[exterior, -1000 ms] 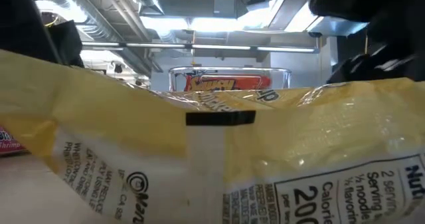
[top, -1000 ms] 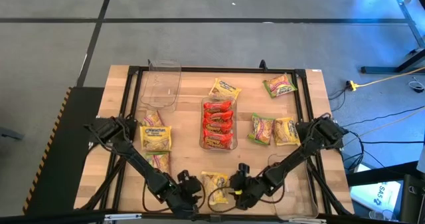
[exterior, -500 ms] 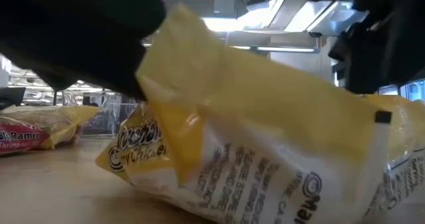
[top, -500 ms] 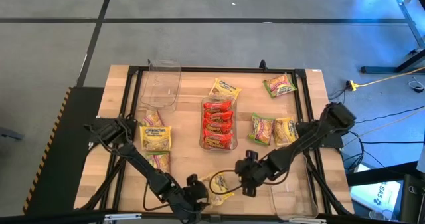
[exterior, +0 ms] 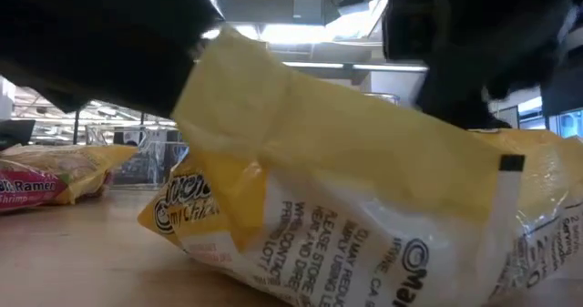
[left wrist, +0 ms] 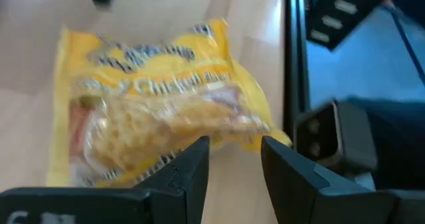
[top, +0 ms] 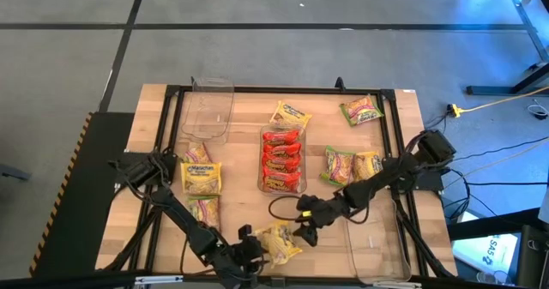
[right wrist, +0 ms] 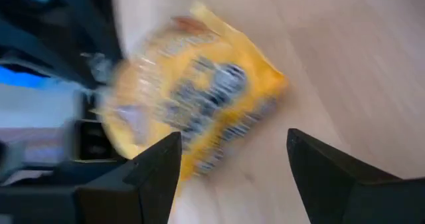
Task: Sort Maruchan noodles
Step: Put the bottom yellow noodle pack into the bottom transparent bin
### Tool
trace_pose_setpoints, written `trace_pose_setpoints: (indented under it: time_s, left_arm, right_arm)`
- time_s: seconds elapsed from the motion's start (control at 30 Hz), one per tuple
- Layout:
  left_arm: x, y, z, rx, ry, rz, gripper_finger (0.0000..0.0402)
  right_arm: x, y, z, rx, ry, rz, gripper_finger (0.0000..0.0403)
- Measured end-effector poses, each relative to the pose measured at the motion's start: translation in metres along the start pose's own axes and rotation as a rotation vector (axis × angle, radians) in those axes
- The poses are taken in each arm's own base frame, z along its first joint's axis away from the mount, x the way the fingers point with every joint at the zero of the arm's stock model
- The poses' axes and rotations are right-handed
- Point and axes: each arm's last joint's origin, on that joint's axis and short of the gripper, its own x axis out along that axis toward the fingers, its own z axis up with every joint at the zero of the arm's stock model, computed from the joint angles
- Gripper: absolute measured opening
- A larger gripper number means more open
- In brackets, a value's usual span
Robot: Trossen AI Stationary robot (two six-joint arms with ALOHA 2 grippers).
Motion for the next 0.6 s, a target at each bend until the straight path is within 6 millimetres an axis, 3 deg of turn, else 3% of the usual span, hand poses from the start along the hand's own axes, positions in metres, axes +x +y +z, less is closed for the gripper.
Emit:
trace_pose_setpoints:
  time_s: [0.33, 0.6]
  left_arm:
    - [0.032, 0.017, -0.026, -0.033, 0.022, 0.09, 0.013]
    - [0.034, 0.018, -0.026, -0.045, 0.031, 0.087, 0.013]
  right_arm:
    - [0.018, -0.01, -0.008, 0.076, 0.023, -0.015, 0.0252]
    - [0.022, -0.006, -0.005, 0.078, 0.031, 0.081, 0.0291]
